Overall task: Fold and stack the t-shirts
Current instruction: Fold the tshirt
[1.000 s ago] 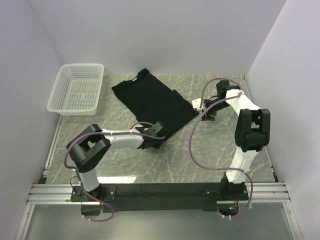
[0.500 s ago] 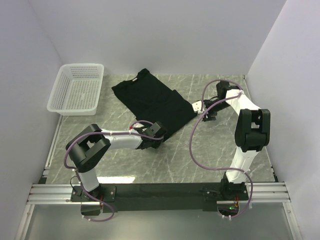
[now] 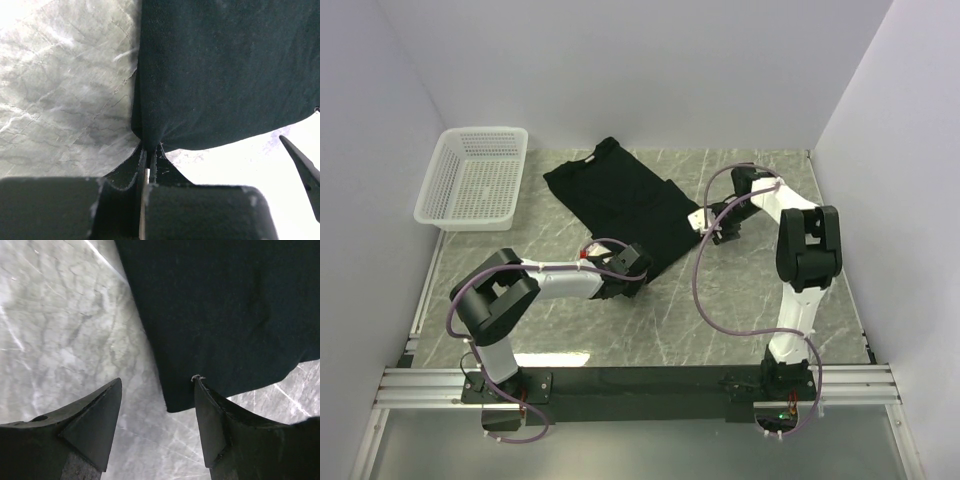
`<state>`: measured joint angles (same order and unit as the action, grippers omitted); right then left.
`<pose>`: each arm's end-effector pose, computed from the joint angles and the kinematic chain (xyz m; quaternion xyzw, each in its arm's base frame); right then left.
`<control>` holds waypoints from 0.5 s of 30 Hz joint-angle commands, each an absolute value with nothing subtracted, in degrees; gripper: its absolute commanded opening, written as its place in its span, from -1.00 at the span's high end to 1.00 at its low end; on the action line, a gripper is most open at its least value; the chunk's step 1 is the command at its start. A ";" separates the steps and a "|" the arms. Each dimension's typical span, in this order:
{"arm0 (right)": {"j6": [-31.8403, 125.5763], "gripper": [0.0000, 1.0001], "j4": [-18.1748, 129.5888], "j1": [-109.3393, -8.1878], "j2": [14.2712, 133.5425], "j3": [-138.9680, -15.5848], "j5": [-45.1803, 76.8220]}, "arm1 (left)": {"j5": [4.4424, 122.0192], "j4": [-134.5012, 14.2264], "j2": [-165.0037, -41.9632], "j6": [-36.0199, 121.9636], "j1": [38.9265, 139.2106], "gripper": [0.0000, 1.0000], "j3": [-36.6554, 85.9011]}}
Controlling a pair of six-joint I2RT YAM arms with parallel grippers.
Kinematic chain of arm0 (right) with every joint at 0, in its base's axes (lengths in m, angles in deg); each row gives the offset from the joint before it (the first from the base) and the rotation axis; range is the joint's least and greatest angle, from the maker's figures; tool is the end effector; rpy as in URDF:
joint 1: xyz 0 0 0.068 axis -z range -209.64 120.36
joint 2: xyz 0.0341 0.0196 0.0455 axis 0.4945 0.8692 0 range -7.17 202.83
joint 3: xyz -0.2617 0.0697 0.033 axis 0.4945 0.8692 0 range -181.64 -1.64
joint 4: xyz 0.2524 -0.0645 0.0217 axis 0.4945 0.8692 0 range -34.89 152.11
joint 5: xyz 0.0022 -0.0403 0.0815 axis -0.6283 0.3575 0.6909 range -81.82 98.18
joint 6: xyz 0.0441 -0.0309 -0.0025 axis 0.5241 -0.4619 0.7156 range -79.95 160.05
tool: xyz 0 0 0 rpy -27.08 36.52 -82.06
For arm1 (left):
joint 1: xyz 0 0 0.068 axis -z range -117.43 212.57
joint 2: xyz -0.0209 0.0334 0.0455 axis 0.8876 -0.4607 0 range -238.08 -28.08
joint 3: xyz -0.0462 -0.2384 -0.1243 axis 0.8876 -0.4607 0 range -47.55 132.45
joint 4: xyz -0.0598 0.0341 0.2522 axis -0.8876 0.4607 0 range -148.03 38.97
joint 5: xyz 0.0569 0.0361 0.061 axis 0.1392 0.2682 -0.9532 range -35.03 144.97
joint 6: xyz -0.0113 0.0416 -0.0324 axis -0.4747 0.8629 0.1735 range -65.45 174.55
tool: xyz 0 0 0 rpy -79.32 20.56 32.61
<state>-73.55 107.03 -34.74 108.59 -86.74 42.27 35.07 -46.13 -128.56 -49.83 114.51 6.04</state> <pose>0.3861 0.0544 0.1753 -0.8305 0.4700 0.1207 0.2735 0.2161 -0.2562 0.1433 -0.4609 0.8305 -0.2251 0.2172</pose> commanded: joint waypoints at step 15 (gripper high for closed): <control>-71.83 0.09 100.20 -37.98 112.80 -90.85 32.53 | 35.11 -45.11 -126.34 -48.37 114.34 0.99 3.78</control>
